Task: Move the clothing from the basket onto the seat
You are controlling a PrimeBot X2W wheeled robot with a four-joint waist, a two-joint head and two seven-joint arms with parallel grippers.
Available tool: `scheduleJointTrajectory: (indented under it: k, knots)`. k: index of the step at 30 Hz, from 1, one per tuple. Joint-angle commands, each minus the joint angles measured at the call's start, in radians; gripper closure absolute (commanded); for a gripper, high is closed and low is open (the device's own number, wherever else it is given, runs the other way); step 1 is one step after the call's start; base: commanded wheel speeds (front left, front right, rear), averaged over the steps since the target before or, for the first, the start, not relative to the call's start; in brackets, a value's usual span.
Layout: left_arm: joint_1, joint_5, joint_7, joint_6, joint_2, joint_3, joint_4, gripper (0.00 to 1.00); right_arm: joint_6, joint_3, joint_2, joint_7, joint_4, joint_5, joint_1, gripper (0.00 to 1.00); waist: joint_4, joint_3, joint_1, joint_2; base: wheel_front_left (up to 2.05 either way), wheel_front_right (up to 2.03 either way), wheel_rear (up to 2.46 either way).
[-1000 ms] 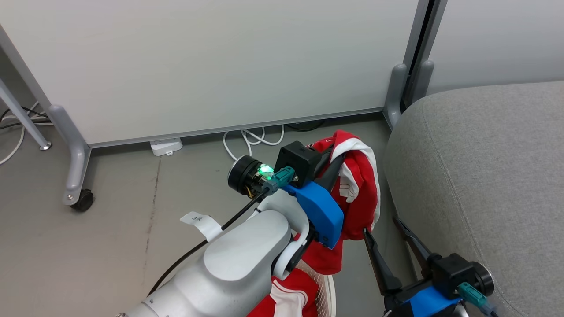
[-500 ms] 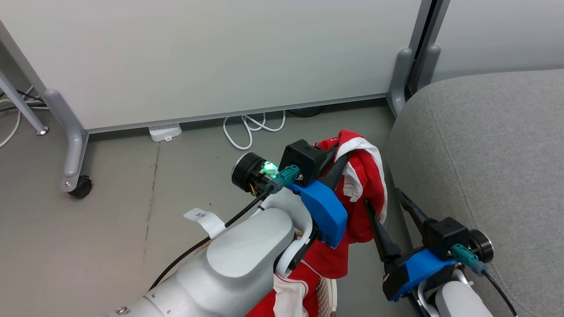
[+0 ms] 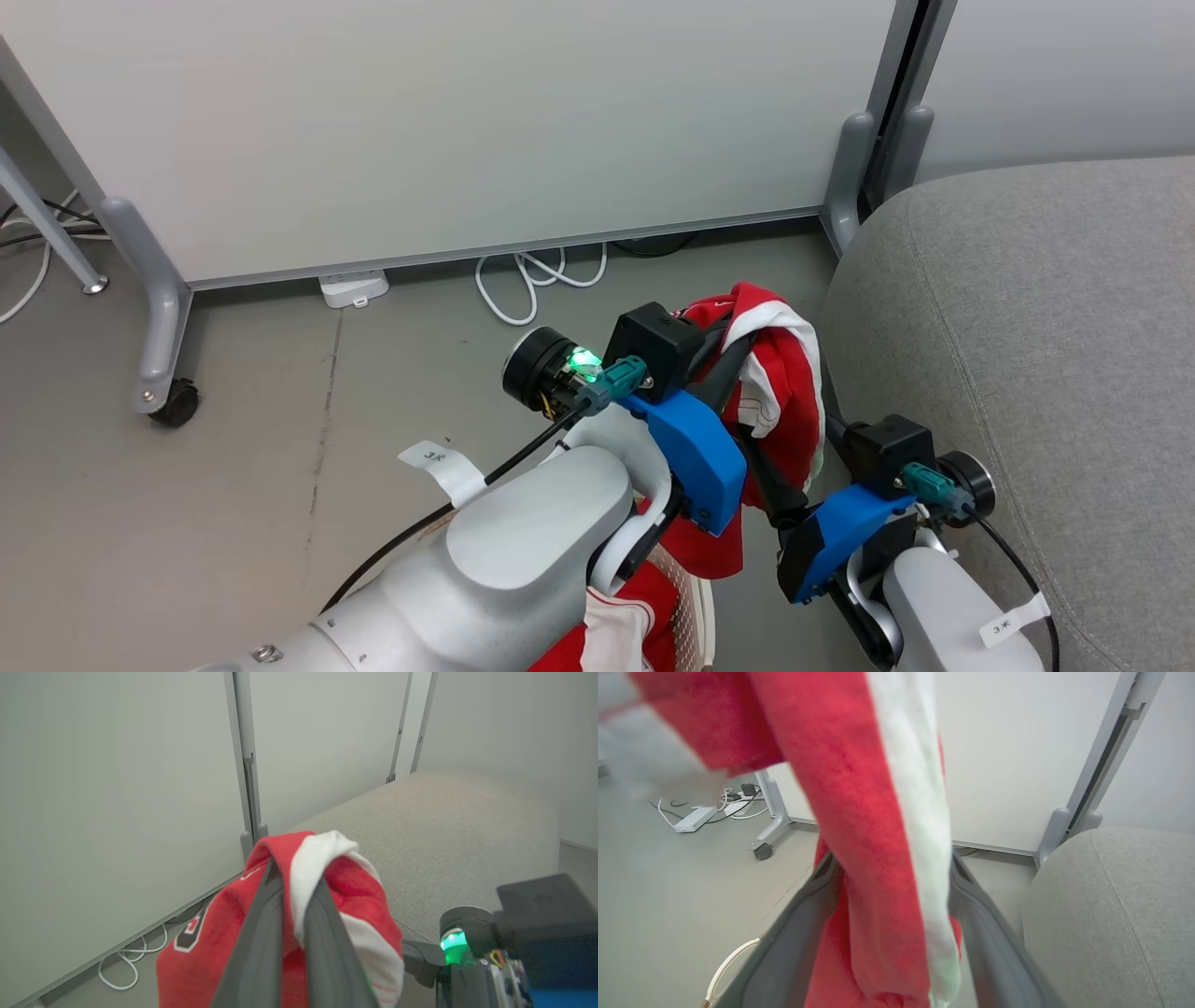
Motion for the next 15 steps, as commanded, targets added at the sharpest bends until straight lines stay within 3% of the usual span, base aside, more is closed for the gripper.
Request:
scheduleJointTrajectory:
  k: [1,4,5,6,7,15]
  knots:
    - [-0.020,-0.005,-0.009,0.001,0.000,-0.001,0.000,1.00,0.000,0.007,-0.002,-0.007,0.011,0.003,-0.023,0.00,-0.001,0.000,0.0000,0.0000,0.00,0.00,0.00]
    - [-0.023,-0.013,-0.011,0.001,0.000,-0.008,-0.001,1.00,0.000,0.029,-0.002,-0.012,0.043,0.011,-0.046,0.00,-0.002,0.000,0.0000,0.0000,0.00,0.00,0.00]
    - [-0.024,-0.014,-0.012,0.002,0.000,-0.011,-0.001,1.00,0.000,0.033,-0.002,-0.014,0.052,0.017,-0.054,0.44,-0.002,0.000,0.0000,0.0000,0.00,0.00,0.00]
    - [-0.024,-0.016,-0.012,0.003,0.000,-0.014,-0.001,1.00,0.000,0.036,-0.002,-0.015,0.060,0.021,-0.059,0.69,-0.002,-0.001,0.0000,0.0000,0.00,0.00,0.00]
    - [-0.025,-0.019,-0.013,0.004,0.000,-0.016,-0.001,1.00,0.000,0.040,-0.002,-0.017,0.064,0.024,-0.065,1.00,-0.003,-0.001,0.0000,0.0000,0.00,0.00,0.00]
    - [-0.028,-0.035,-0.021,0.004,0.000,-0.026,0.013,1.00,0.000,0.047,-0.002,-0.023,0.099,0.060,-0.065,1.00,-0.010,-0.015,0.0000,0.0000,0.00,0.00,0.00]
